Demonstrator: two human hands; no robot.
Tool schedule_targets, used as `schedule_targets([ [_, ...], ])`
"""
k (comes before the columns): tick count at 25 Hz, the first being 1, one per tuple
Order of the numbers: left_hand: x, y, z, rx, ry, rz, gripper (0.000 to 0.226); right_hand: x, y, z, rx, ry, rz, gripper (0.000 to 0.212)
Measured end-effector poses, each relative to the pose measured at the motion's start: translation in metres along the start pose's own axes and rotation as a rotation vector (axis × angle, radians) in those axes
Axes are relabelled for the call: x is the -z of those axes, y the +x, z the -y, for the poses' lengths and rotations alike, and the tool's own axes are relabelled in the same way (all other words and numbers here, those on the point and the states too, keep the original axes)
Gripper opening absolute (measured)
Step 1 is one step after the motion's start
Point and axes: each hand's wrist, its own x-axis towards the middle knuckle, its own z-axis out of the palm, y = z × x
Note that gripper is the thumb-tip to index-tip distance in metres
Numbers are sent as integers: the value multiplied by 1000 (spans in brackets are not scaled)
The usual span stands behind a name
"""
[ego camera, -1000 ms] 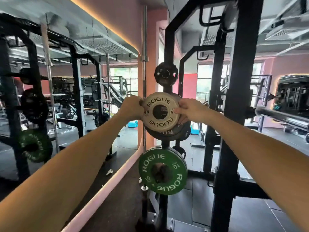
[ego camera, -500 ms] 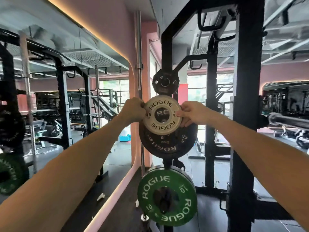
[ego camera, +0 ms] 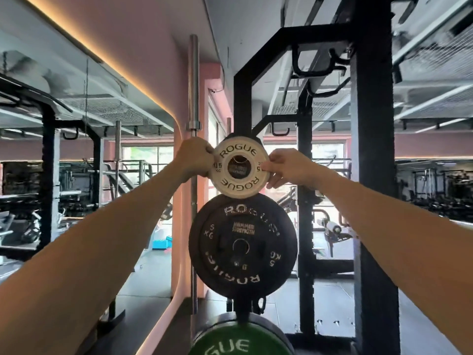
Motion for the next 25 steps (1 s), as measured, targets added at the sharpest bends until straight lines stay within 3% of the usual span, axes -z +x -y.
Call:
schedule_targets([
  [4, -12, 69, 20, -54, -31, -48, 20, 7, 57, -5, 37, -17, -54, 19],
  [15, -74, 212, 86, -100, -67, -41, 18, -2, 199, -61, 17, -56, -130, 11],
  [25, -147, 287, 139, -155, 111, -183, 36, -21, 286, -140, -75, -88, -252, 32],
])
